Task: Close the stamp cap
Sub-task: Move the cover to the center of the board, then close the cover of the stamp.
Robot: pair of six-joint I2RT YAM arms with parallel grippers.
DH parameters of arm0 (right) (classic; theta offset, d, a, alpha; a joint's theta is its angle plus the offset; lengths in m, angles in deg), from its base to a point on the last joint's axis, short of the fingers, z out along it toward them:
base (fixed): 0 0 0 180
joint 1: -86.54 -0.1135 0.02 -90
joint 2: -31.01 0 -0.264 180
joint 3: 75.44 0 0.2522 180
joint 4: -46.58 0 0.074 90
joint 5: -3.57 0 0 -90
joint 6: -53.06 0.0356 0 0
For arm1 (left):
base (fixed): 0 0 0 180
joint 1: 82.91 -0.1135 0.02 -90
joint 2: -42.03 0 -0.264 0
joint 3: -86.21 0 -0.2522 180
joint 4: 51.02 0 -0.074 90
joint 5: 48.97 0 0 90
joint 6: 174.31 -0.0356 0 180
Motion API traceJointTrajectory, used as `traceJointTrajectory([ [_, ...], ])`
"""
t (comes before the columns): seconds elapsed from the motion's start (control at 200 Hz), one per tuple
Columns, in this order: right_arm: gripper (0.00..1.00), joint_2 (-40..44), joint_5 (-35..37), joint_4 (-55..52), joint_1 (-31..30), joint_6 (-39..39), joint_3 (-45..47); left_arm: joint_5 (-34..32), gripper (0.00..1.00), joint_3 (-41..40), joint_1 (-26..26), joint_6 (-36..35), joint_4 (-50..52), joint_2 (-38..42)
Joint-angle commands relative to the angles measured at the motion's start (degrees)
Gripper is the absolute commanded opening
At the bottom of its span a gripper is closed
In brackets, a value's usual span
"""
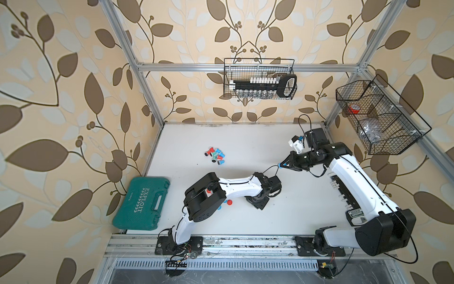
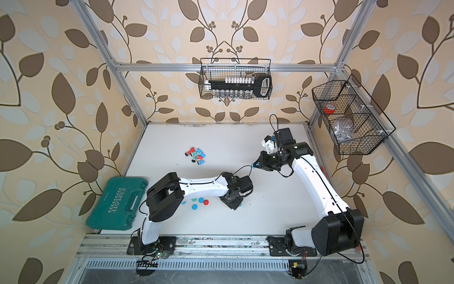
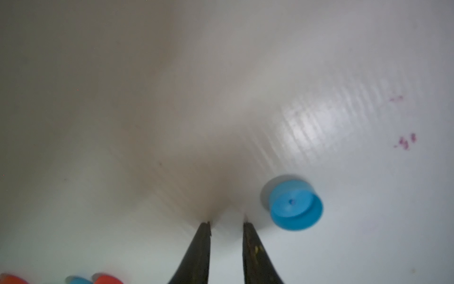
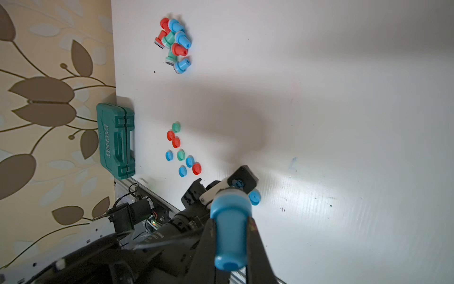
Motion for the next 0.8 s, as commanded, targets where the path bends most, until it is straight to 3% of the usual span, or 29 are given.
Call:
traceJointTrajectory([
  [0.0,0.00,1.70,5.64,-1.69,-2.74,0.21,1.32,-1.38,0.26,-2.96,-0.76,0.78,2.30,9.60],
  [0.14,0.00,0.53,13.76,-1.75,-11.71,2.60,2.97,-1.92,0.27,-8.55,-3.82,1.03,3.47,18.35],
  [0.26,0.00,-2.47,20.64,-1.45,-19.19,4.91,4.80,-1.61,0.27,-13.55,-9.44,2.35,3.06,24.82],
  [0.48,0.00,-10.78,26.10,-0.66,-29.00,7.64,5.68,-1.68,0.27,-17.14,-15.36,2.63,3.30,30.79],
  [0.795,0.00,-19.25,28.88,-1.79,-34.53,9.66,2.90,0.31,0.27,-20.99,-18.05,2.67,2.33,34.20],
])
